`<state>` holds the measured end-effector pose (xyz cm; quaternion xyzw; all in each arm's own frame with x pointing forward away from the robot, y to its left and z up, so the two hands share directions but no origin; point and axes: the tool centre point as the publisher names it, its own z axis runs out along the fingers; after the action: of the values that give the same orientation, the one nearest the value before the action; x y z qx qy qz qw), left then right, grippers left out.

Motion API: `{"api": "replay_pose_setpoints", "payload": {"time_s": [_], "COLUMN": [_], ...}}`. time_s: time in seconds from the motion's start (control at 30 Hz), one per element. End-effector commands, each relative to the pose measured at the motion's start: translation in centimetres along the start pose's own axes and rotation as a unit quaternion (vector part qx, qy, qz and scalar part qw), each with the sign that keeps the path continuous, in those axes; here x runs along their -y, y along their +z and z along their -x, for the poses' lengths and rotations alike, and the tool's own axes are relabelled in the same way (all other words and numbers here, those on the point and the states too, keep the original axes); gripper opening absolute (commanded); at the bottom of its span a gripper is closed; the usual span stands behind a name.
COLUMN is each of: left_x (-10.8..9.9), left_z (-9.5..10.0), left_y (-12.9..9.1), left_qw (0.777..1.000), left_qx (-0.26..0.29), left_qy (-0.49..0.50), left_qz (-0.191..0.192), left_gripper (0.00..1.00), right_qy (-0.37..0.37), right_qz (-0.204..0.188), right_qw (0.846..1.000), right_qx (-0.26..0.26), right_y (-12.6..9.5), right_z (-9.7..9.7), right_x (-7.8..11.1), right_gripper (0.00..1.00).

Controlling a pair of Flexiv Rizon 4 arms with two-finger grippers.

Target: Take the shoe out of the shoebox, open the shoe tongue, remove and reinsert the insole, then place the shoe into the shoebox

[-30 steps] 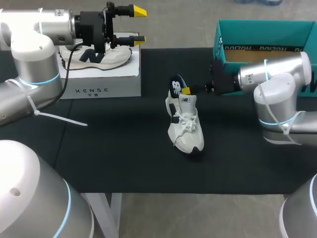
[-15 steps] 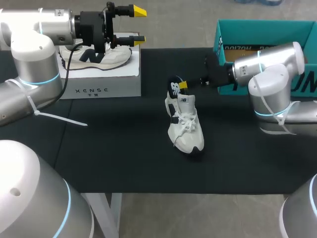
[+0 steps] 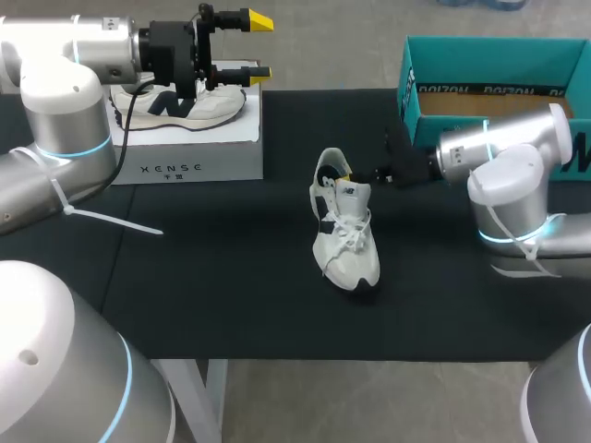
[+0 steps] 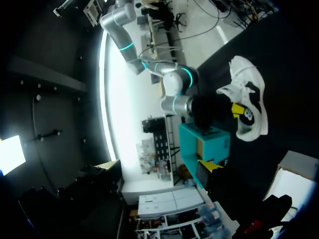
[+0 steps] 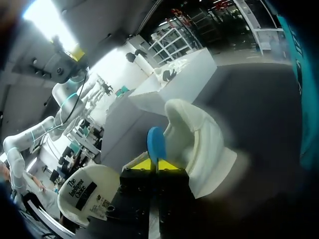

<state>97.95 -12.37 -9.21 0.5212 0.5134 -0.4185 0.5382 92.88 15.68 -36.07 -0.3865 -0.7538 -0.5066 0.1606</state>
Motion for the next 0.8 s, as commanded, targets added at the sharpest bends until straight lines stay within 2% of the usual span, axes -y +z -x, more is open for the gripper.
{"api": "replay_pose_setpoints", "payload": {"time_s": [0.03,0.17,0.3,0.4,0.43,0.57,0.8], "left_x": [0.0,0.0,0.0,0.0,0.0,0.0,0.0], "left_z": [0.0,0.0,0.0,0.0,0.0,0.0,0.0], "left_y": [-0.1,-0.1,-0.1,-0.1,-0.1,-0.1,-0.1], "left_qw": [1.0,1.0,1.0,1.0,1.0,1.0,1.0], "left_qx": [-0.001,-0.001,-0.001,-0.001,-0.001,-0.001,-0.001], "left_qy": [0.001,0.001,0.001,0.001,0.001,0.001,0.001], "left_qz": [-0.001,-0.001,-0.001,-0.001,-0.001,-0.001,-0.001], "left_gripper": [1.0,1.0,1.0,1.0,1.0,1.0,1.0], "right_qy": [-0.006,-0.024,-0.039,-0.046,-0.047,-0.047,-0.026], "right_qz": [0.011,0.013,0.013,0.011,0.01,0.007,-0.007], "right_qw": [1.0,1.0,0.999,0.999,0.999,0.999,1.0], "right_qx": [0.006,0.011,0.013,0.013,0.012,0.01,0.009], "right_y": [-0.4,-0.9,-0.8,-0.7,-0.6,-0.2,0.2], "right_z": [-0.1,0.0,0.2,0.4,0.4,0.3,0.1], "right_x": [0.3,-1.8,-3.9,-4.7,-4.9,-4.7,-2.6], "right_gripper": [0.27,0.22,0.24,0.18,0.11,0.0,0.0]}}
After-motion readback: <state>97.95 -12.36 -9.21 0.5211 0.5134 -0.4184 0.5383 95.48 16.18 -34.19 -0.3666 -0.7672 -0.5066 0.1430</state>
